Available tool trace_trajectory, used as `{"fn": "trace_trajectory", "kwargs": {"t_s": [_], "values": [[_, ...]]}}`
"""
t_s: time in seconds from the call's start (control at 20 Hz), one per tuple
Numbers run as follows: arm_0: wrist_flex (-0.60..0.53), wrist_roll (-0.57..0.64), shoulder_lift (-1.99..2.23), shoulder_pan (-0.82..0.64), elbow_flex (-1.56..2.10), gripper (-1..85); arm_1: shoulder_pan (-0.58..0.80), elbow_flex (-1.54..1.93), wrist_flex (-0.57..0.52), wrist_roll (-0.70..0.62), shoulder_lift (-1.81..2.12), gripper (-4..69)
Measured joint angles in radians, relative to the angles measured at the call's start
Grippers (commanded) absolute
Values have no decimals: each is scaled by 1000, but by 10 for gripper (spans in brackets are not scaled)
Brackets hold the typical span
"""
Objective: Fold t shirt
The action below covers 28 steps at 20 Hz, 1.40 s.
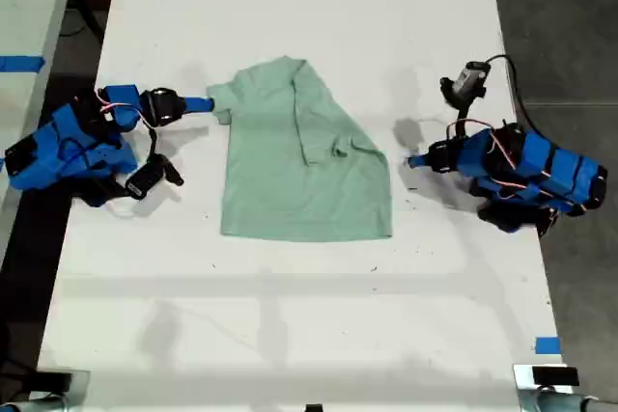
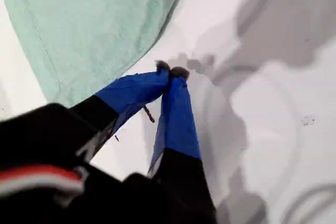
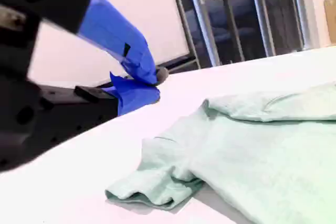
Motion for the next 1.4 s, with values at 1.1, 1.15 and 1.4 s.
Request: {"fn": "trace_trajectory", "kwargs": {"t_s": [1.1,1.15,1.4], "values": [[58,110,-595,-204,-497,164,67,6,41,95,2,8],[48,170,-799,-253,-612,220,67,6,41,95,2,8],[69,371,-1629,-463,-979,253,67,6,41,95,2,8]]}}
